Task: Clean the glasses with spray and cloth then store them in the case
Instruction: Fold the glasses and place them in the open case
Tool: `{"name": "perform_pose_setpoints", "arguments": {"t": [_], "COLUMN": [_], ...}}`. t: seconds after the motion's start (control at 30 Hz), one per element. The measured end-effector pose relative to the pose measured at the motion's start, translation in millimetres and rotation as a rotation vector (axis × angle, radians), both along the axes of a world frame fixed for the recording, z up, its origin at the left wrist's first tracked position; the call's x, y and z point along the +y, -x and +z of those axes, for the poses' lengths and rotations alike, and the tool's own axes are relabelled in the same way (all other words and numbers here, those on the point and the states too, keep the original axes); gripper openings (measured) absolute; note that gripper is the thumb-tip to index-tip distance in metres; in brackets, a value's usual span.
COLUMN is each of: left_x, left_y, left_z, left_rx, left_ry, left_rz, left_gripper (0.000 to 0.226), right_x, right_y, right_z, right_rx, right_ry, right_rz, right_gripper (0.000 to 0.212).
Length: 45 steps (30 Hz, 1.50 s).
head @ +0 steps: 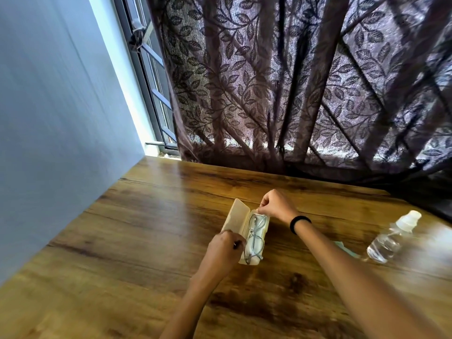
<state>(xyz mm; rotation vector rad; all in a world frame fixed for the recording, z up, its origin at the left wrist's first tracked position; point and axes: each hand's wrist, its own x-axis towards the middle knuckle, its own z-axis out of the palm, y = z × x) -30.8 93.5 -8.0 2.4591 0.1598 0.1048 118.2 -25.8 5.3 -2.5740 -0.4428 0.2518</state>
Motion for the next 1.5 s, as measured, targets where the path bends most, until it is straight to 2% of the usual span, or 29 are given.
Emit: {"name": "perform_pose_setpoints", "arguments": {"t": [0.47, 0.63, 0.8, 0.97, 1.27, 1.5], "left_x": [-9.4, -12.3, -15.2, -22.6, -31.5, -30.8], "left_y": [-1.9, -3.9, -3.0, 0.8, 4.3, 8.9], "left_z": [0.9, -0.1, -1.9, -3.1, 0.7, -1.4], "left_rx": [0.006, 0.027, -0.009, -0.089, -0.046, -0.082], "left_ry": [0.053, 0.07, 0.006, -0.149, -0.339, -0.367], "left_rz": [0.019, 0.058, 0.122, 0.14, 0.117, 0.095], "left_gripper": [0.019, 0.019, 0.019, 0.02, 0.029, 0.03], "right_x": [-18.5, -21.9, -26.0, -27.8, -30.5, -32.6], "right_y": [10.3, 11.9, 12.7, 14.6, 17.9, 21.6], "right_z": [-4.9, -6.3, -7.0, -11.1, -12.8, -17.1], "right_rx": [0.069, 0.102, 0.178, 0.186, 0.162, 0.126], "right_ry": [-0.06, -0.151, -0.291, -0.295, -0.307, -0.36], "right_rz": [0.03, 0.006, -0.07, -0.099, -0.114, -0.126], "right_gripper": [0.022, 0.018, 0.015, 0.014, 0.019, 0.022]}}
